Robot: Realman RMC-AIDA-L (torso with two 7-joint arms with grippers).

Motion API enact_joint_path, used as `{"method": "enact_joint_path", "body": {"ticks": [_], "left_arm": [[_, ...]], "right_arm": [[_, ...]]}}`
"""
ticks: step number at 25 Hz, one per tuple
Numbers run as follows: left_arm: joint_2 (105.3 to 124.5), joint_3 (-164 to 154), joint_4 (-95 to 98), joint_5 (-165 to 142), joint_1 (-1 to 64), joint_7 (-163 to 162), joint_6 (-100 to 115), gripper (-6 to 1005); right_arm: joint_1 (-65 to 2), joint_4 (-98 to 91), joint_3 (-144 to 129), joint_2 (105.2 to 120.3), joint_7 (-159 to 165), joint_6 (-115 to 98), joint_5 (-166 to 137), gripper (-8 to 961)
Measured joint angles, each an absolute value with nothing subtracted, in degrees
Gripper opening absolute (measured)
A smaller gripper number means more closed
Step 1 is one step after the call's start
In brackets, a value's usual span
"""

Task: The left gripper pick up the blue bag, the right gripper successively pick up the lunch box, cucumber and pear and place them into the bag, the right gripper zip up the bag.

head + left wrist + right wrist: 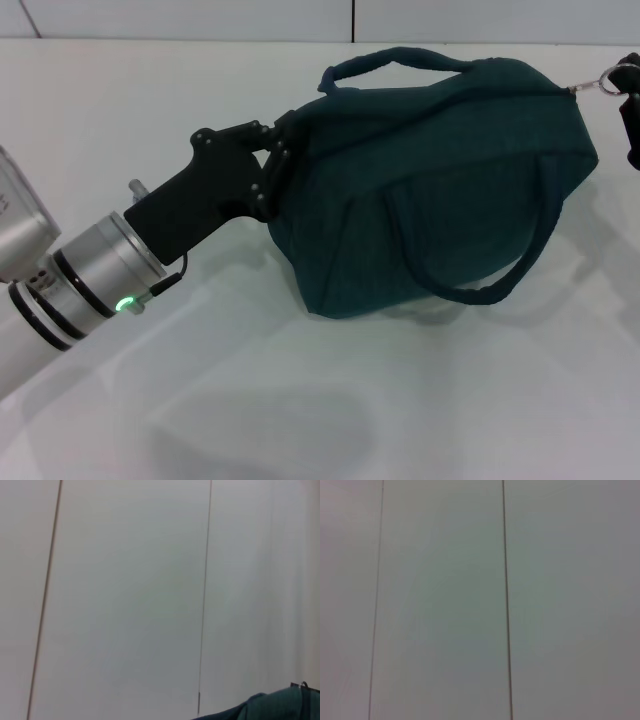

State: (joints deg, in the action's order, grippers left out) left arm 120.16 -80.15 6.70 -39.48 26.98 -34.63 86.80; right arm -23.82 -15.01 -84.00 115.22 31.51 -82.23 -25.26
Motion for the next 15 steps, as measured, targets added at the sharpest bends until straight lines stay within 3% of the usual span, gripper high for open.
{"method": "enact_joint_path", "body": {"ticks": [12,15], "left_arm": [[120.24,-80.51,6.92,-39.05,27.83,-34.46,86.63,51],[120.32,-80.54,6.93,-39.10,28.15,-34.45,86.58,51]], "right_arm": [[-24.40,-15.24,-84.00,115.11,33.03,-81.97,-27.63,20],[-24.32,-15.36,-83.95,114.86,35.21,-81.90,-27.96,109]]}}
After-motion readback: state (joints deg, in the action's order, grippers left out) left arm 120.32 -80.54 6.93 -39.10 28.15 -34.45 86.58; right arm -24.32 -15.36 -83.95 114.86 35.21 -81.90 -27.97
